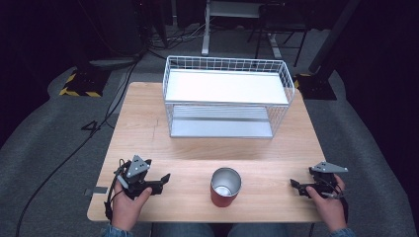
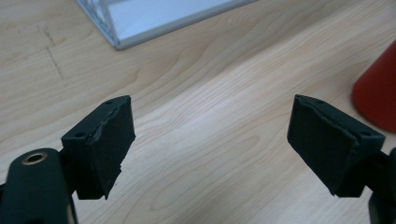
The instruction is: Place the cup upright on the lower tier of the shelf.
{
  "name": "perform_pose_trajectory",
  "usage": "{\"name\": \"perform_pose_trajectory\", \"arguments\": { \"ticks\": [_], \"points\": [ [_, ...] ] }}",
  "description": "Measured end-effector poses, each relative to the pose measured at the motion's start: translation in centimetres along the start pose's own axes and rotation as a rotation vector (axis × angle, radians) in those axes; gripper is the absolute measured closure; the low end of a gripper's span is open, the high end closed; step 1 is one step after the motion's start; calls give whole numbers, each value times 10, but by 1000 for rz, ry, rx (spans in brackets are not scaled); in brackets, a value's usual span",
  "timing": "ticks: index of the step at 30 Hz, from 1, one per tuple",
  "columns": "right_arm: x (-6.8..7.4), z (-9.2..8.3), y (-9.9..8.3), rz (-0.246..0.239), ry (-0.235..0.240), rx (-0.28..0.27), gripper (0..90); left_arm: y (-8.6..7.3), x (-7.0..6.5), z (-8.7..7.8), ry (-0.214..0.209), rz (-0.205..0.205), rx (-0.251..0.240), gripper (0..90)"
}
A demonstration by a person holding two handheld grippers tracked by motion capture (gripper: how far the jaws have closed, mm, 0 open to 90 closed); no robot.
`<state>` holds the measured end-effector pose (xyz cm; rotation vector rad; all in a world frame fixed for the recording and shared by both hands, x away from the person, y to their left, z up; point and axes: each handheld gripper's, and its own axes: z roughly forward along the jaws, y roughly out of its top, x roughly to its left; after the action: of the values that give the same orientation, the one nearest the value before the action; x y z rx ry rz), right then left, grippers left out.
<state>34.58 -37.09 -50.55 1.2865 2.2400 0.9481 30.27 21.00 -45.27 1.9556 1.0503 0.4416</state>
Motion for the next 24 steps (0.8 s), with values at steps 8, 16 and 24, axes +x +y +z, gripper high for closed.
{"name": "perform_pose_trajectory", "arguments": {
  "ticks": [8,16,24],
  "points": [
    [0,0,0,0,0,0,38,11,-23,-11,-20,51,-30,156],
    [0,0,0,0,0,0,38,18,-47,-19,-55,91,-56,156],
    [0,0,0,0,0,0,38,19,-80,-15,-139,135,-59,156]
  ]
}}
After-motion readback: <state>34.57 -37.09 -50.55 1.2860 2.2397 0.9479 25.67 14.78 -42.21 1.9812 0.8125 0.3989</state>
